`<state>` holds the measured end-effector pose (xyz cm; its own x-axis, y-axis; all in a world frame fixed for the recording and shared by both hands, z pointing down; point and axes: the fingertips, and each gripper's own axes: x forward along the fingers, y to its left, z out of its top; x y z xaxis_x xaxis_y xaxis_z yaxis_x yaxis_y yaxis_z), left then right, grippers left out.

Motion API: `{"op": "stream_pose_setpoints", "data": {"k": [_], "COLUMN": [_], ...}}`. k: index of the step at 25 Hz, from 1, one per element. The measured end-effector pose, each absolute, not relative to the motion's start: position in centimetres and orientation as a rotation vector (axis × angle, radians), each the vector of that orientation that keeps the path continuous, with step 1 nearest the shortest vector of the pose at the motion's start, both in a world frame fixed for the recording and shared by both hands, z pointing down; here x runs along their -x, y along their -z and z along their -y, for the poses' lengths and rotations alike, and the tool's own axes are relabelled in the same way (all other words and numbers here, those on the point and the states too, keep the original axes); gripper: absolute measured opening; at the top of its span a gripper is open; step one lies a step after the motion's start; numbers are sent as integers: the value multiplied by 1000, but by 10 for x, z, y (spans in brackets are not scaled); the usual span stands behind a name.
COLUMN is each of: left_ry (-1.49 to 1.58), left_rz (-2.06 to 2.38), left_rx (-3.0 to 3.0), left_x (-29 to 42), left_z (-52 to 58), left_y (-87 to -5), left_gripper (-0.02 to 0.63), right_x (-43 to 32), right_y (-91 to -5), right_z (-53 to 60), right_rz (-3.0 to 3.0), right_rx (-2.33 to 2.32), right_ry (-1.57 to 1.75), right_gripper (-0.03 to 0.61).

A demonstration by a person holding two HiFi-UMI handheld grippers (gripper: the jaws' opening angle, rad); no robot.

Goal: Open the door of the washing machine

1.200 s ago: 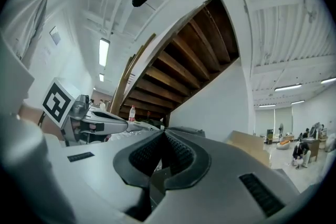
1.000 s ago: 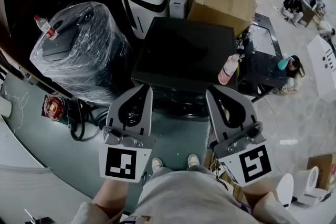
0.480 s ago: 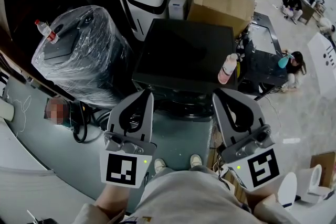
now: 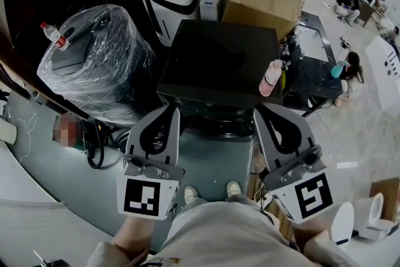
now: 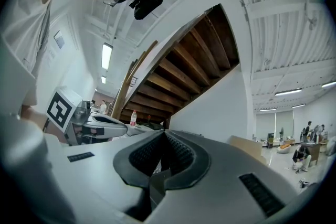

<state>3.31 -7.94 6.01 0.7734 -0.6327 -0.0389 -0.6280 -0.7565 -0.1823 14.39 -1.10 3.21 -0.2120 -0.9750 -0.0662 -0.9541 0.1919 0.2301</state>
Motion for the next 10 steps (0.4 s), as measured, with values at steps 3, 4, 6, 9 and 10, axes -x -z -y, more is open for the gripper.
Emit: {"op": "stream_pose_setpoints", "data": {"k": [3, 4, 6, 9, 10], "left_ry": [44, 45, 47, 53, 55], "left_rz": [-991, -990, -988, -982, -979], "left_rx": [2786, 2788, 2791, 2786, 2783], "left_x": [-34, -33, -31, -29, -28], "left_z": [78, 78, 77, 76, 76], "left_y": [-62, -62, -62, -61, -61], "left_gripper": [20, 20, 20, 20, 20], "right_x": [-144, -144, -142, -140, -140], "right_y": [-37, -37, -37, -38, -38], "right_z": [11, 11, 11, 11, 11], "right_rz": [2345, 2345, 2345, 2345, 2344], "right_rx": [-1906, -1904, -1901, -1897, -1898], "right_ry": [318, 316, 313, 308, 306], "right_gripper": [26, 26, 26, 26, 26]}}
